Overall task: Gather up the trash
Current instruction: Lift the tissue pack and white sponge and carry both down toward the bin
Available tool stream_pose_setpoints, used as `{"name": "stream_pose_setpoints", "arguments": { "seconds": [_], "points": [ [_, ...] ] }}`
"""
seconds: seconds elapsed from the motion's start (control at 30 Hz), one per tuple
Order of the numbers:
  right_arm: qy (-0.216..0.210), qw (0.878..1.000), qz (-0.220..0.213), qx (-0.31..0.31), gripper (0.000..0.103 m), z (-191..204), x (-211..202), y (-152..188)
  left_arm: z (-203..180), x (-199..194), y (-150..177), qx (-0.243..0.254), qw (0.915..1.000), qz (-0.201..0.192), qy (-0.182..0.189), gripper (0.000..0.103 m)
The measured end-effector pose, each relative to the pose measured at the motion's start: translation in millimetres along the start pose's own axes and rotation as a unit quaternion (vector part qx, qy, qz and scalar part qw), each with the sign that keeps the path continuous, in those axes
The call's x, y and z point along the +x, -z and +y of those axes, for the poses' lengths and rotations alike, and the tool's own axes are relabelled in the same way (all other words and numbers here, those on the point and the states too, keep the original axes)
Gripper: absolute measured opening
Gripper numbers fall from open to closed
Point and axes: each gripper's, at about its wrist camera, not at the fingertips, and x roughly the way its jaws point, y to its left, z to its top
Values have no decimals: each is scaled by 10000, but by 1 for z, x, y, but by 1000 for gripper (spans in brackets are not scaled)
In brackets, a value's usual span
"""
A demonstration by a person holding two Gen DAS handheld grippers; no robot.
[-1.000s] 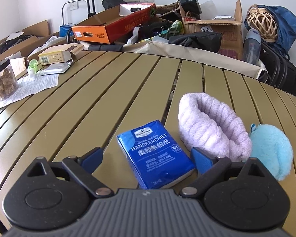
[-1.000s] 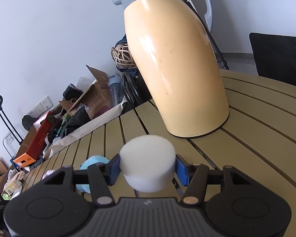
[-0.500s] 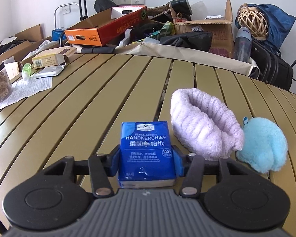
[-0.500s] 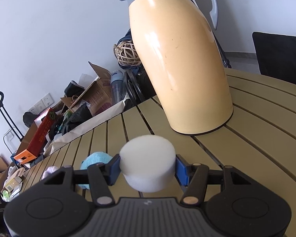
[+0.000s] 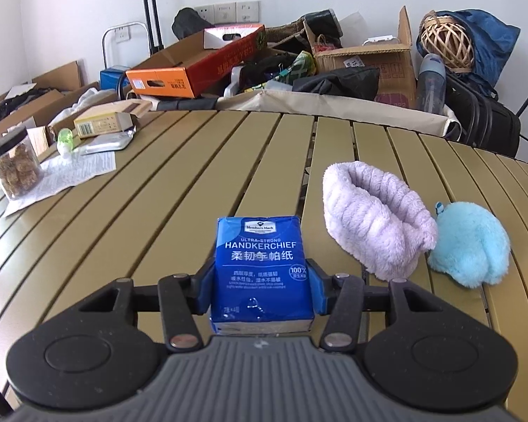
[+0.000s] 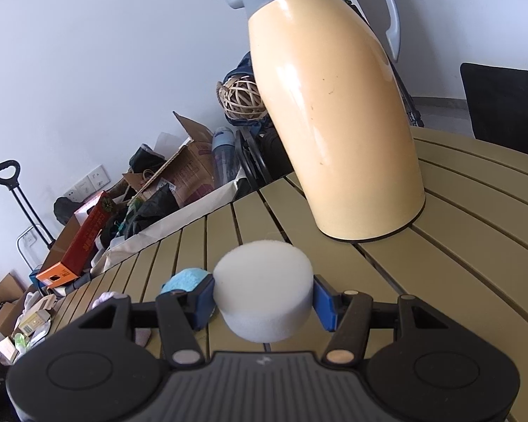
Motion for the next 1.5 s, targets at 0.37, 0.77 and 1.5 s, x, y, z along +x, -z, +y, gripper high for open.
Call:
{"name": "stream_pose_setpoints", "arguments": {
  "seconds": [0.37,0.77,1.5],
  "points": [
    [-253,9978,-79,-613,56,21,-30,16,22,-46,9,57,9997,-239,-24,52],
    [-483,9896,-352,-1310,56,38,-86,38,43,-106,39,251,9986,-457,134,52],
    [-907,9812,-177,-1695,57,28,-175,123,88,-194,132,396,9951,-629,646,52]
  ]
}}
